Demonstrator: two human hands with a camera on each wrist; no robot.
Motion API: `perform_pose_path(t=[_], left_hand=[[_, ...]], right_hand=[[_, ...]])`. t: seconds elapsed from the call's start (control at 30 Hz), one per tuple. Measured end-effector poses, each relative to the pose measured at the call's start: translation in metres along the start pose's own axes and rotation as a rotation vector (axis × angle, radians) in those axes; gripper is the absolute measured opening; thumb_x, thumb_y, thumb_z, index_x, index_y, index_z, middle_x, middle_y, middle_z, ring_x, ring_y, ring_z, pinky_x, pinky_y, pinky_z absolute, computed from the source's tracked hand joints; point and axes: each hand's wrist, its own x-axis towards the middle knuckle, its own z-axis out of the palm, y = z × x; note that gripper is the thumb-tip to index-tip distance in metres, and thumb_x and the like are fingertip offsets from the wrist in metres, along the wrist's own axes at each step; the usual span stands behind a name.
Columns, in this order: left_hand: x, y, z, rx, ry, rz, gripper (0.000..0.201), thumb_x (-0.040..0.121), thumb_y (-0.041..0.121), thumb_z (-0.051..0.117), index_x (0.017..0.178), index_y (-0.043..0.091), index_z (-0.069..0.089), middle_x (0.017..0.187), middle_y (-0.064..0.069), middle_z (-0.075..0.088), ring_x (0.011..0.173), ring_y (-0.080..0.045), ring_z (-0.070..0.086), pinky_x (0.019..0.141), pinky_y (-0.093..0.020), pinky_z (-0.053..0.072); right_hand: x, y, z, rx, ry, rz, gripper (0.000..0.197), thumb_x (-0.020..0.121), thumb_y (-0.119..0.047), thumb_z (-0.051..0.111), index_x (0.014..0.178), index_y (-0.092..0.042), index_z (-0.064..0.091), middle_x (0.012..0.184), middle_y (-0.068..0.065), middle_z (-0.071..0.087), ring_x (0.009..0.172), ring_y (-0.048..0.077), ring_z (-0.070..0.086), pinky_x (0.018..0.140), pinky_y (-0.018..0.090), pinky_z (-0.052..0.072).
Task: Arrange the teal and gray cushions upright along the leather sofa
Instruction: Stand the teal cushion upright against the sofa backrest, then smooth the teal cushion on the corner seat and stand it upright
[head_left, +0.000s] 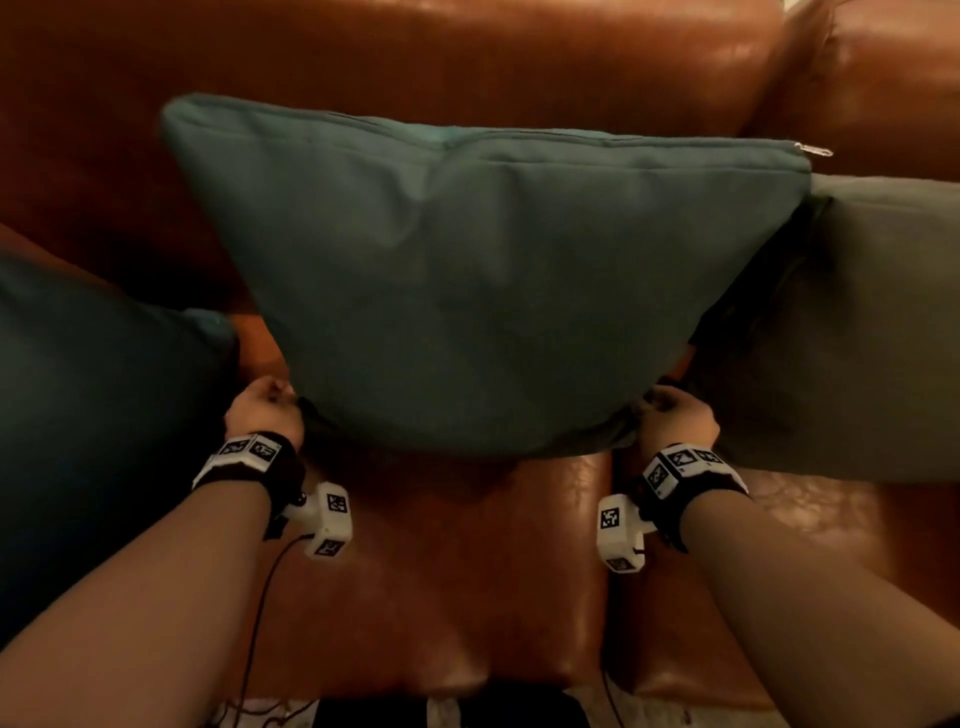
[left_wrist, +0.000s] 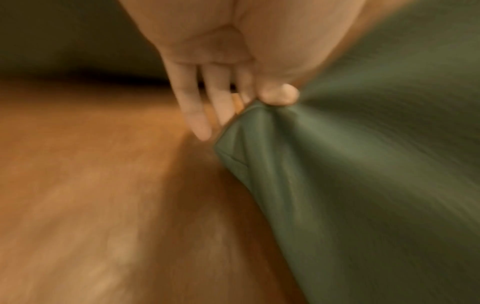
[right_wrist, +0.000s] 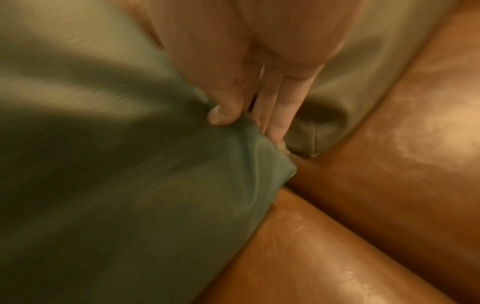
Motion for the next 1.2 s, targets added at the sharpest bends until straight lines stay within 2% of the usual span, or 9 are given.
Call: perform_pose_path(t=[0.23, 0.37, 0.47, 0.53, 0.73, 0.87, 0.93, 1.03, 1.2], left_hand=[[-0.041, -0.001, -0.028, -0.124, 0.004, 0.054, 0.023, 0.092, 0.020, 0.058, 0.113, 0.013, 0.061, 0.110, -0.012, 0.067, 0.103, -0.032, 0.061, 0.089, -0.033, 0.043], [-0.096, -0.016, -0.068, -0.170, -0.018, 0.191, 0.016, 0.092, 0.021, 0.059, 0.105, 0.017, 0.067, 0.095, -0.004, 0.065, 0.089, -0.026, 0.061, 0.076, -0.023, 0.037], [-0.129, -0.034, -0.108, -0.232, 0.009, 0.246, 0.012, 0.091, 0.019, 0.060, 0.100, 0.023, 0.067, 0.089, 0.002, 0.067, 0.084, -0.019, 0.062, 0.073, -0.022, 0.040], [-0.144, -0.053, -0.139, -0.297, 0.069, 0.291, 0.017, 0.089, 0.014, 0.059, 0.100, 0.025, 0.067, 0.095, 0.004, 0.070, 0.089, -0.016, 0.064, 0.082, -0.027, 0.047], [-0.172, -0.120, -0.248, -0.161, 0.447, 0.451, 0.037, 0.087, 0.022, 0.050, 0.123, 0.018, 0.058, 0.135, -0.001, 0.052, 0.129, -0.021, 0.045, 0.112, -0.029, 0.028], [-0.164, -0.167, -0.287, 0.187, 0.517, 0.245, 0.054, 0.096, 0.042, 0.040, 0.149, 0.034, 0.029, 0.161, 0.000, 0.019, 0.149, -0.029, 0.007, 0.121, -0.044, 0.000], [-0.151, -0.189, -0.292, 0.274, 0.496, 0.171, 0.057, 0.098, 0.048, 0.031, 0.152, 0.035, 0.017, 0.162, -0.005, 0.017, 0.149, -0.032, 0.011, 0.121, -0.047, 0.007], [-0.137, -0.217, -0.300, 0.405, 0.491, 0.128, 0.056, 0.099, 0.051, 0.019, 0.153, 0.037, 0.011, 0.159, -0.004, 0.025, 0.144, -0.033, 0.026, 0.118, -0.049, 0.019], [-0.131, -0.236, -0.307, 0.467, 0.429, 0.121, 0.058, 0.098, 0.053, 0.018, 0.153, 0.037, 0.012, 0.156, -0.005, 0.034, 0.138, -0.032, 0.036, 0.112, -0.048, 0.028]], right_hand=[[-0.016, -0.021, -0.020, -0.412, -0.240, -0.062, 0.036, 0.096, -0.033, 0.049, 0.116, -0.008, 0.067, 0.121, 0.019, 0.064, 0.106, 0.038, 0.063, 0.086, 0.038, 0.052], [-0.068, -0.021, -0.018, -0.726, -0.479, -0.228, 0.038, 0.094, -0.041, 0.048, 0.112, -0.013, 0.066, 0.119, 0.014, 0.067, 0.108, 0.033, 0.063, 0.087, 0.032, 0.050], [-0.116, -0.023, -0.001, -0.688, -0.645, -0.430, 0.022, 0.092, -0.030, 0.055, 0.077, -0.022, 0.069, 0.078, -0.004, 0.073, 0.078, 0.015, 0.070, 0.069, 0.023, 0.049], [-0.157, -0.034, 0.012, -0.661, -0.710, -0.552, 0.027, 0.093, -0.023, 0.056, 0.069, -0.024, 0.068, 0.061, -0.008, 0.069, 0.059, 0.006, 0.063, 0.061, 0.025, 0.050], [-0.306, -0.111, 0.065, -0.487, -0.731, -1.069, 0.014, 0.093, -0.024, 0.060, 0.097, -0.031, 0.072, 0.099, -0.012, 0.071, 0.089, 0.003, 0.063, 0.087, 0.026, 0.050], [-0.406, -0.170, 0.107, -0.252, -0.689, -1.654, 0.039, 0.092, -0.020, 0.058, 0.131, -0.021, 0.061, 0.138, -0.002, 0.056, 0.126, 0.006, 0.046, 0.110, 0.018, 0.028], [-0.440, -0.196, 0.136, -0.309, -0.721, -1.964, 0.049, 0.094, -0.026, 0.049, 0.143, -0.021, 0.049, 0.153, 0.002, 0.041, 0.143, 0.017, 0.031, 0.118, 0.028, 0.018], [-0.459, -0.226, 0.182, -0.728, -0.665, -2.246, 0.054, 0.102, -0.037, 0.035, 0.155, -0.029, 0.023, 0.164, -0.003, 0.016, 0.152, 0.019, 0.008, 0.123, 0.043, 0.006], [-0.431, -0.273, 0.220, -0.904, -0.447, -2.550, 0.057, 0.102, -0.054, 0.022, 0.156, -0.036, 0.012, 0.164, -0.010, 0.012, 0.152, 0.014, 0.004, 0.122, 0.043, -0.001]])
